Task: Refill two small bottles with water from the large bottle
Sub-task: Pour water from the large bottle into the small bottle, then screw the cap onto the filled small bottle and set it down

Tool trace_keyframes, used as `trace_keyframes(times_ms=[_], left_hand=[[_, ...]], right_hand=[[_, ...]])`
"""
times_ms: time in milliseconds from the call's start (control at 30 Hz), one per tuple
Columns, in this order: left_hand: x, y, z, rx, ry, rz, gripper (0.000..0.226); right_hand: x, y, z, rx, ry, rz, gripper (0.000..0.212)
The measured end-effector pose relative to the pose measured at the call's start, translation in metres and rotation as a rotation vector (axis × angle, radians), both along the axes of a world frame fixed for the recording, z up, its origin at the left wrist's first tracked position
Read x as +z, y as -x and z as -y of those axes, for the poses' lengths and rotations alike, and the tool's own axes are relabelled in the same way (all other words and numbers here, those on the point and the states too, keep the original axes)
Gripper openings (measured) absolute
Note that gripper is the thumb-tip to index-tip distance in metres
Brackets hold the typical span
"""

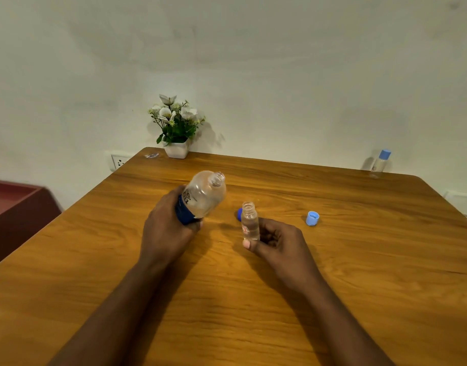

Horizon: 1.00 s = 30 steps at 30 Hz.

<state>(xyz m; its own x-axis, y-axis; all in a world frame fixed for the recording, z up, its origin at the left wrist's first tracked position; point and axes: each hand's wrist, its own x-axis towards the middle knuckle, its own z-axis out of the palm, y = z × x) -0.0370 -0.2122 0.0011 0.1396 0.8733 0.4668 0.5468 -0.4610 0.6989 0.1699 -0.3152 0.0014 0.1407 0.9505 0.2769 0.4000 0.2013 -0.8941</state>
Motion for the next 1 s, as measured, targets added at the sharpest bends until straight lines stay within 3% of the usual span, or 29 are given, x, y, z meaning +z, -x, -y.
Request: trace_keyframes(times_ms=[200, 367, 567, 633, 700, 800, 867, 1000], left_hand=[[-0.007, 0.003, -0.011, 0.015, 0.193, 0.16, 0.081], [-0.008, 0.004, -0.014, 0.011, 0.229, 0.171, 0.083], [-0.003, 0.0, -0.001, 0.131, 0.299, 0.182, 0.114], [0.002, -0.004, 0.012, 0.216, 0.255, 0.242, 0.102], [0.005, -0.007, 0.027, 0.23, 0.051, 0.285, 0.078], [0.006, -0.021, 0.051, 0.026, -0.097, 0.207, 0.047], [0.002, -0.036, 0.061, -0.105, -0.044, 0.056, 0.042], [-0.008, -0.066, 0.061, -0.216, 0.015, -0.143, 0.053]], right_hand=[[-0.001, -0.001, 0.0, -0.018, 0.011, 0.023, 0.032], [-0.001, -0.003, 0.001, -0.034, 0.007, 0.054, 0.032], [-0.001, -0.006, 0.0, -0.061, 0.021, 0.017, 0.037], [-0.001, -0.008, 0.0, -0.082, 0.035, 0.013, 0.036], [-0.001, -0.01, 0.0, -0.113, 0.049, 0.025, 0.034], [-0.002, -0.012, -0.002, -0.157, 0.057, 0.025, 0.032], [-0.001, -0.013, -0.003, -0.178, 0.062, 0.03, 0.032], [0.0, -0.014, -0.003, -0.216, 0.04, 0.02, 0.028]])
